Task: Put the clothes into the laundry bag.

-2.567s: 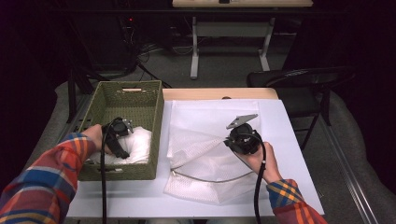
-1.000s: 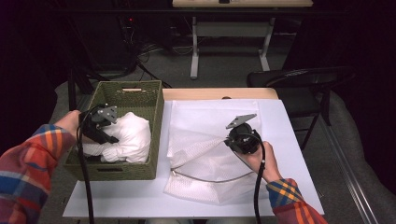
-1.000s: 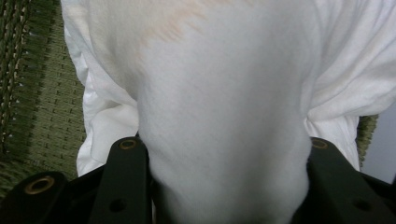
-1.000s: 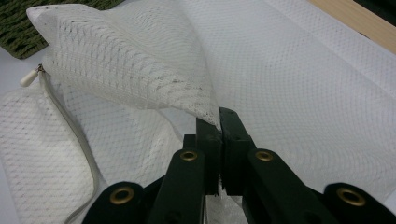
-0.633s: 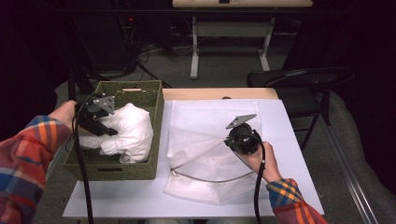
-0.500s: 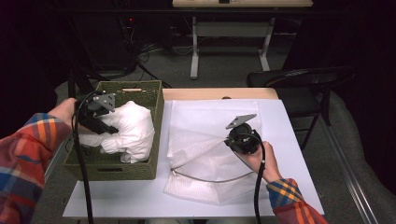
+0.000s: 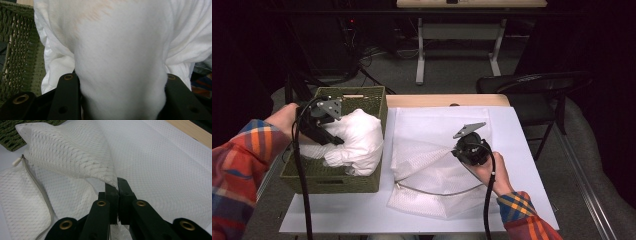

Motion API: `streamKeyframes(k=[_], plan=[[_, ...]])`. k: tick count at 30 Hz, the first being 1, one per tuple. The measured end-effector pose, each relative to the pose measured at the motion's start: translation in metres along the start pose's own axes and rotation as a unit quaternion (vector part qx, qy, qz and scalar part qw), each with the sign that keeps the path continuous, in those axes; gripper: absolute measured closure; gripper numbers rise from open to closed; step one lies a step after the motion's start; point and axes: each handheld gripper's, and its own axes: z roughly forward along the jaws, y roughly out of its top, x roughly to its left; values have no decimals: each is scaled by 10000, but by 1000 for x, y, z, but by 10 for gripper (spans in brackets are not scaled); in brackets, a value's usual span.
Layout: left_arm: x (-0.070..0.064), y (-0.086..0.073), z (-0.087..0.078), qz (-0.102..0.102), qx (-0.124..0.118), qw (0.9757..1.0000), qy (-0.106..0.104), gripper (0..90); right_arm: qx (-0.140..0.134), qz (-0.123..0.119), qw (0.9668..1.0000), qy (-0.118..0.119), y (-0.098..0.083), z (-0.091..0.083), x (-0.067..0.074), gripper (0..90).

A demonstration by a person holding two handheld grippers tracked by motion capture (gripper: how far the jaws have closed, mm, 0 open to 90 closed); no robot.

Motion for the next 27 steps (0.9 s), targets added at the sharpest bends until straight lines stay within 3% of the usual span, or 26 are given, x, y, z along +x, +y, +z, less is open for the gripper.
streamKeyframes(k=[11,21,27], plan=[[-13,18,-3,95,-21,9999,-82,545,15,16,10000,10,1,0,2,889],[-24,29,-4,-139,-128,9997,-127,545,-2,58,10000,23,2,0,2,888],[-32,37,-4,-144,-135,9997,-138,546,-1,65,10000,16,2,0,3,889]])
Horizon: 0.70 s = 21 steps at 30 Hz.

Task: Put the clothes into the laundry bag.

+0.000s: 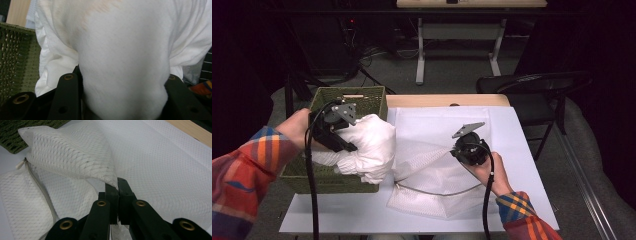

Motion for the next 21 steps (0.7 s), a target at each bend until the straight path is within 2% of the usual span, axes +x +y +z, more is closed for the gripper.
streamKeyframes(k=[4,10,14,18,21], plan=[[-4,4,1,36,-104,9999,-6,546,-14,27,10000,-12,0,0,0,889],[-11,12,2,-117,-272,9994,-175,547,-14,39,10000,-9,0,0,0,888],[-22,22,7,11,-207,9997,-150,546,-2,49,10000,-16,1,0,0,888],[-31,30,9,25,-251,9994,-254,546,-5,53,10000,-19,1,0,1,888],[-35,35,11,31,-347,9986,-406,546,-7,71,10000,-24,1,0,1,888]])
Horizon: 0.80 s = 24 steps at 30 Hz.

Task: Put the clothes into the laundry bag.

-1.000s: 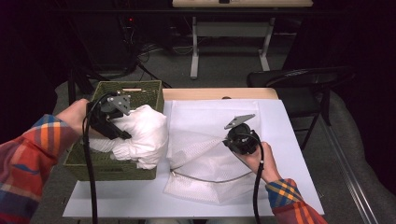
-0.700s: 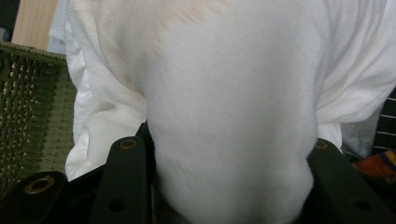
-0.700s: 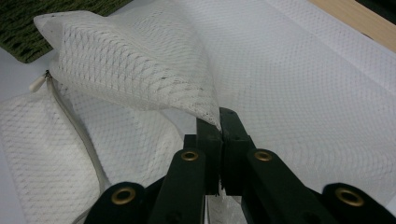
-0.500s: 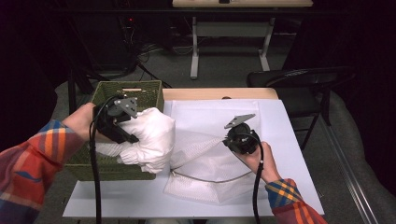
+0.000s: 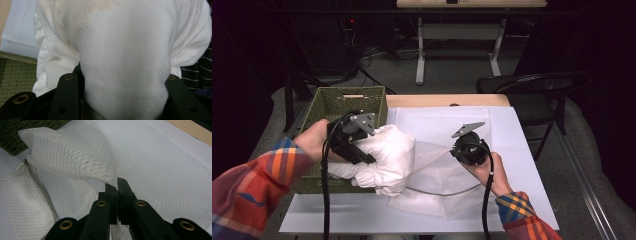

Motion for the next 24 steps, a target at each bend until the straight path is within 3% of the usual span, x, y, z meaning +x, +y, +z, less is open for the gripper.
streamKeyframes(k=[3,6,10,17,24], plan=[[-4,5,7,-60,-103,9997,-211,545,-3,18,10000,1,0,-1,0,888],[-9,11,22,-126,-20,9993,-345,543,4,26,10000,-2,0,-1,1,888],[-14,15,45,-231,80,9990,-387,540,28,28,10000,-11,0,0,1,887],[-24,13,73,-547,-88,9974,-470,520,113,98,9999,-62,1,1,4,886],[-34,12,92,-669,-241,9966,-424,505,146,92,9998,-95,2,3,7,885]])
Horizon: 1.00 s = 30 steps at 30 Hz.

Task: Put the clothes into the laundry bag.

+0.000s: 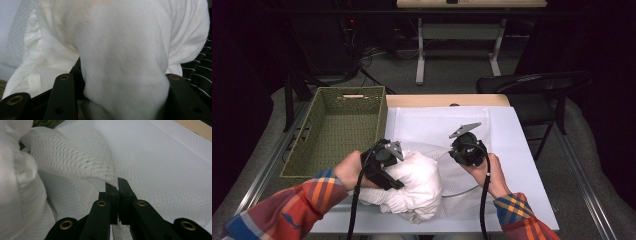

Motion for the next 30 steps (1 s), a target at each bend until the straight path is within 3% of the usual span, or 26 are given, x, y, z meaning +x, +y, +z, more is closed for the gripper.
streamKeyframes(k=[12,14,17,21,24,30], plan=[[-7,-7,44,-524,-380,9978,-168,493,112,33,9999,11,0,2,2,881],[-9,-10,55,-559,-419,9975,-98,485,126,41,9999,7,0,2,3,880],[-13,-16,69,-740,-609,9954,-36,451,159,-8,9999,31,0,2,3,879],[-16,-22,76,-939,-983,9907,88,409,198,-32,9998,39,1,2,6,876],[-19,-27,79,-946,-1141,9889,121,440,232,-67,9997,55,2,2,7,874],[-25,-35,72,-668,-1339,9885,216,532,265,-77,9996,57,2,3,8,876]])
